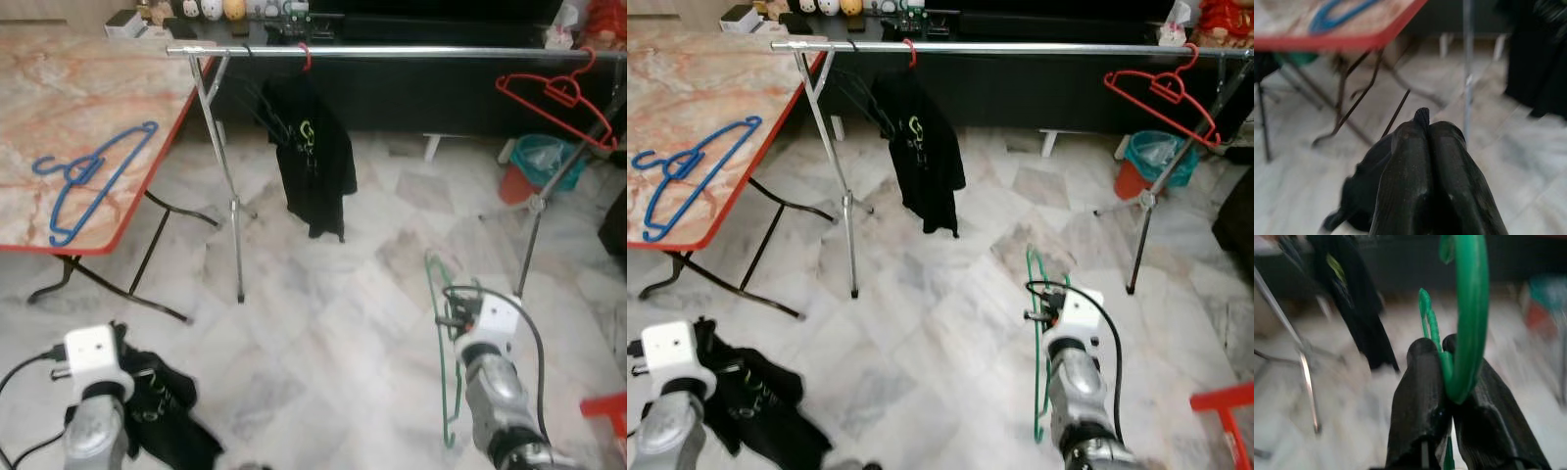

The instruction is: Hang hanger

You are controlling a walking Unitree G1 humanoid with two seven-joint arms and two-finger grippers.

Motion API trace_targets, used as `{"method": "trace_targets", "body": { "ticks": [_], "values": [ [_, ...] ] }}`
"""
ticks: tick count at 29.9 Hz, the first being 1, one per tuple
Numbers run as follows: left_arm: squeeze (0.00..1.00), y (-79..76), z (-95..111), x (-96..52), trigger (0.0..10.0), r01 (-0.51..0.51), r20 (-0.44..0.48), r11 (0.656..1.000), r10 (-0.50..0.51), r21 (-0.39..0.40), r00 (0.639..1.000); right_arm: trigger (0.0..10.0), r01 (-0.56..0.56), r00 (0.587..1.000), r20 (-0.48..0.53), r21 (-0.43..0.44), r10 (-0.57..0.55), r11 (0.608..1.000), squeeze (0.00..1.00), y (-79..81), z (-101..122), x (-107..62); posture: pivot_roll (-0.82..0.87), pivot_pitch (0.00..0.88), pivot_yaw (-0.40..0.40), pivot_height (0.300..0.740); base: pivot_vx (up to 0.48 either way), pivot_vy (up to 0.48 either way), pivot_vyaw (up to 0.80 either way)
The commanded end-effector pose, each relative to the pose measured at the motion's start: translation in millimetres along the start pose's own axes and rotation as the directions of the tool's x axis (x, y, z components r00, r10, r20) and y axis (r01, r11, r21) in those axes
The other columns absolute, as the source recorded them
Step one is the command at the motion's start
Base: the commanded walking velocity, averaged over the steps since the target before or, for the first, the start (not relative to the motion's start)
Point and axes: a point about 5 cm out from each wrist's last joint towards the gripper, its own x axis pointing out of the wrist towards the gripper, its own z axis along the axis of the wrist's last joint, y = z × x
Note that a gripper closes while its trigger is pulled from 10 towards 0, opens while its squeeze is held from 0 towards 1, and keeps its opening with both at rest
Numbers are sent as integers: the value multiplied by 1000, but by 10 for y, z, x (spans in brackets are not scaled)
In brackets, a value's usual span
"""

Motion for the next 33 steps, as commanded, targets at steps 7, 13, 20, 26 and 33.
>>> {"method": "trace_targets", "body": {
  "ticks": [7, 13, 20, 26, 33],
  "values": [
    [0, -314, 354, -83, 10000, 84, 163, 996, -89, 39, 983, 10000, -75, 991, 106, -102, 86, 992, 0, 146, 66, -280, 39, 110, -20, 740, 0, 0, 0],
    [0, -411, 491, -130, 10000, 131, 196, 991, -133, 24, 972, 10000, -26, 995, 96, -126, 38, 992, 0, 69, 104, -396, 35, 96, -26, 740, 0, 0, 0],
    [0, -471, 759, -37, 10000, 150, 262, 989, -142, -10, 955, 10000, -10, 986, 164, -85, 24, 996, 0, 145, 326, -339, 38, 73, -21, 740, 0, 0, 0],
    [0, -617, 820, -74, 10000, 200, 278, 980, -195, 9, 941, 10000, -20, 981, 189, -94, 38, 995, 0, 240, 435, -340, 40, 57, -18, 740, 0, 0, 0],
    [0, -685, 875, -82, 10000, 218, 276, 976, -204, -19, 939, 10000, -17, 981, 191, -95, 35, 995, 0, 280, 483, -374, 48, 60, -15, 740, 0, 79, 0]
  ]
}}
